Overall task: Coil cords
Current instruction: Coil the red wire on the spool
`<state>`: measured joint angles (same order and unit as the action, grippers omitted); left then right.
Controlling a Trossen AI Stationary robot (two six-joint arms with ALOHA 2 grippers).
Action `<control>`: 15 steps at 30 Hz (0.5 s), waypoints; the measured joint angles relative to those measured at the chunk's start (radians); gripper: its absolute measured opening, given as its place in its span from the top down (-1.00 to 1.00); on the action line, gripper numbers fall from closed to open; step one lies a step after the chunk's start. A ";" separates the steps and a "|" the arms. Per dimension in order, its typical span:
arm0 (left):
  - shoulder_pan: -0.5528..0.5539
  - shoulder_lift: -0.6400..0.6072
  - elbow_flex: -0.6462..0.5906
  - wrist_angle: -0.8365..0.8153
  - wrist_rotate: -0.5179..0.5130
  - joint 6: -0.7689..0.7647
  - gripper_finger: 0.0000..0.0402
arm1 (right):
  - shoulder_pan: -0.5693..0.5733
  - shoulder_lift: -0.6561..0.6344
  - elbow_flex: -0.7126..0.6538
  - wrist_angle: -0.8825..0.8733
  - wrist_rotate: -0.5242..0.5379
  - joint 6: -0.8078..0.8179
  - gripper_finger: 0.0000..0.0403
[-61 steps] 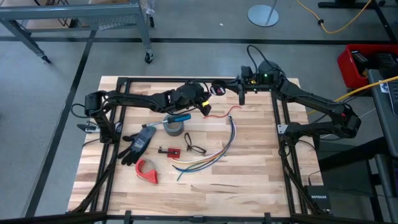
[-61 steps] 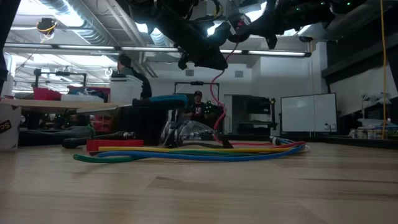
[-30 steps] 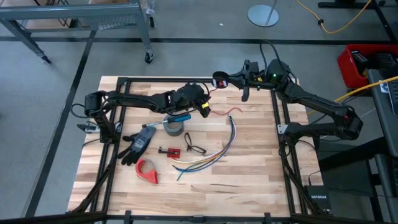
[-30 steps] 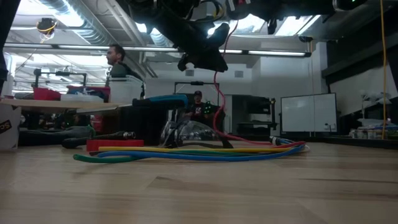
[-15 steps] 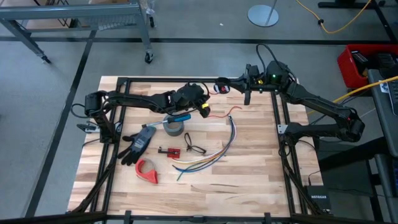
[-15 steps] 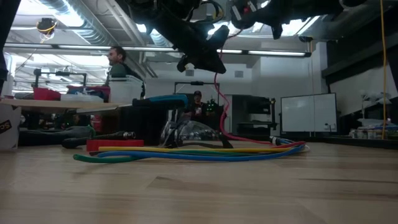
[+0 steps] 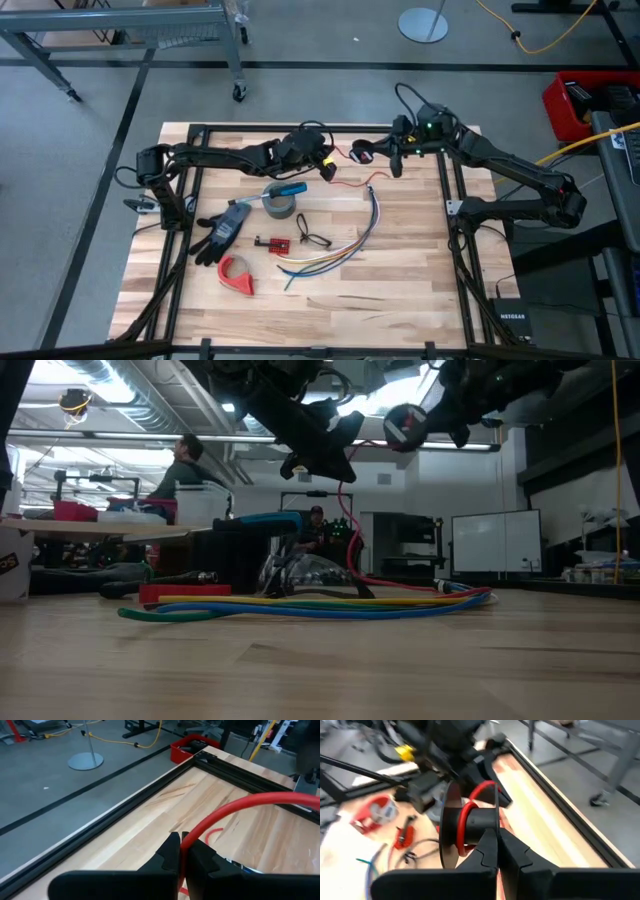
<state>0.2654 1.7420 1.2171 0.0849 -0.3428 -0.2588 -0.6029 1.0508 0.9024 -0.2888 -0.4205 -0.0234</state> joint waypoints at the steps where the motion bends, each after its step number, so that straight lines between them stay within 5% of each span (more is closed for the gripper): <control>1: 0.001 0.000 0.000 0.000 0.001 0.000 1.00 | 0.000 0.000 0.000 -0.014 0.017 -0.011 1.00; 15: 0.037 0.000 0.049 0.006 0.028 0.005 1.00 | 0.002 0.045 0.000 -0.081 0.088 -0.090 1.00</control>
<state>0.3026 1.7420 1.2663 0.0905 -0.3148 -0.2538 -0.6010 1.0962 0.9024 -0.3702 -0.3328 -0.1135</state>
